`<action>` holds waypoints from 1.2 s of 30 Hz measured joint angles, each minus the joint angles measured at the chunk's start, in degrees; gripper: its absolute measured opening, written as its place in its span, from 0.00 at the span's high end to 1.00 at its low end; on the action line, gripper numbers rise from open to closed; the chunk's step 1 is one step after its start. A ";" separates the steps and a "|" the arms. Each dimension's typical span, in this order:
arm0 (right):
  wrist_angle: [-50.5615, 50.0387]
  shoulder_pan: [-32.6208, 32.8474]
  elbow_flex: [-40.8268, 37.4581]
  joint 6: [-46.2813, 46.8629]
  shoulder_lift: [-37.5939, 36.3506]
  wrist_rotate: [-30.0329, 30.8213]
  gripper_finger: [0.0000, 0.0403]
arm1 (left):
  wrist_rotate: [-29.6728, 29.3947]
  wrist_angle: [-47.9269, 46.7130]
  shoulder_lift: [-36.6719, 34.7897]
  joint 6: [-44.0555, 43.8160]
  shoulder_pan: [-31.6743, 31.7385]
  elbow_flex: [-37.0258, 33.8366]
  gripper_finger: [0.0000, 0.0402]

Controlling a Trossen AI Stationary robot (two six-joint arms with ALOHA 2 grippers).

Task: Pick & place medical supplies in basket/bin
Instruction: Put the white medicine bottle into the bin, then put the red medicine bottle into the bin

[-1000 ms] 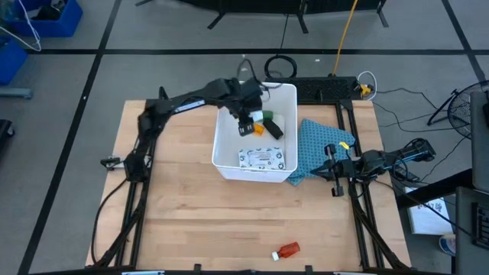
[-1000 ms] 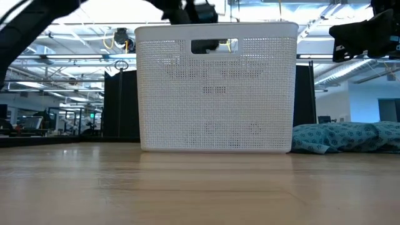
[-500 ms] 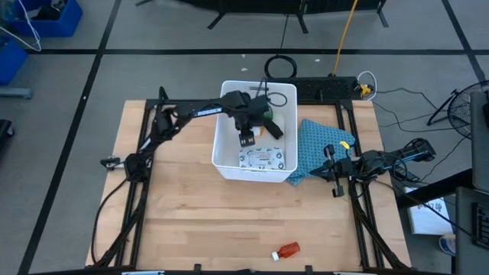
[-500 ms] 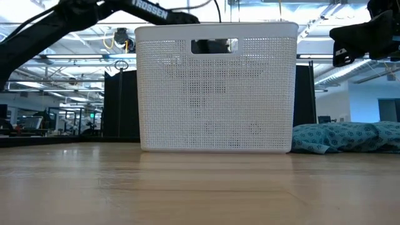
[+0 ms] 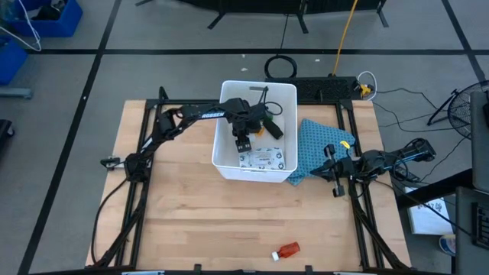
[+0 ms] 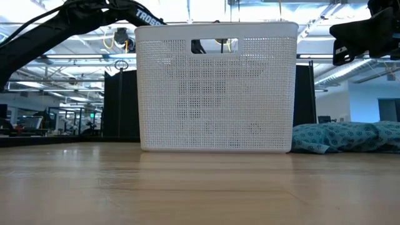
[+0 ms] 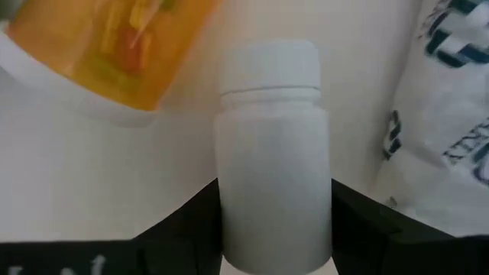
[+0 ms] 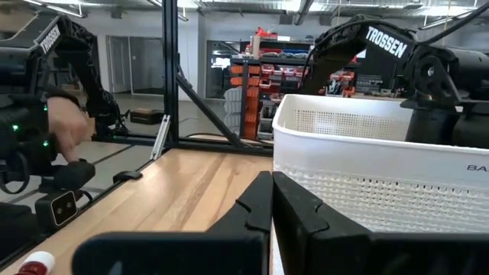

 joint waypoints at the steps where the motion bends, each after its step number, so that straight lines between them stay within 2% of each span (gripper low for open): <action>1: 0.00 0.00 0.00 -0.03 0.00 -0.02 1.00 | -0.27 -0.12 0.06 0.00 -0.02 -0.06 0.54; 5: 0.00 0.00 0.00 -0.11 0.00 -0.02 1.00 | -1.47 0.02 0.09 0.02 -0.14 -0.16 0.49; 15: -0.01 0.00 0.01 -0.64 0.00 -0.02 1.00 | -5.51 0.87 0.00 4.47 -2.07 -0.07 0.12; 19: -0.02 0.00 0.01 -0.67 0.00 -0.02 1.00 | -9.14 -2.68 -0.05 6.07 -3.15 4.10 0.03; 22: -0.02 0.00 0.02 -0.66 0.00 -0.02 1.00 | -12.24 -6.50 -0.20 7.17 -3.97 10.03 0.02; 27: -0.01 0.00 0.02 -0.66 0.00 -0.02 1.00 | -12.97 -16.00 -0.22 7.91 -5.20 23.86 0.01; 28: -0.02 0.00 0.02 -0.66 0.01 -0.01 1.00 | -13.15 -16.70 -1.18 8.03 -5.59 24.76 0.01; 33: -0.07 -0.01 0.02 -0.57 0.02 -0.07 1.00 | -12.62 -14.56 -14.23 10.14 -6.71 17.92 0.02; 36: -0.07 -0.01 0.02 -0.24 0.10 -0.15 1.00 | -10.48 -11.48 -21.68 8.42 -6.50 15.05 0.07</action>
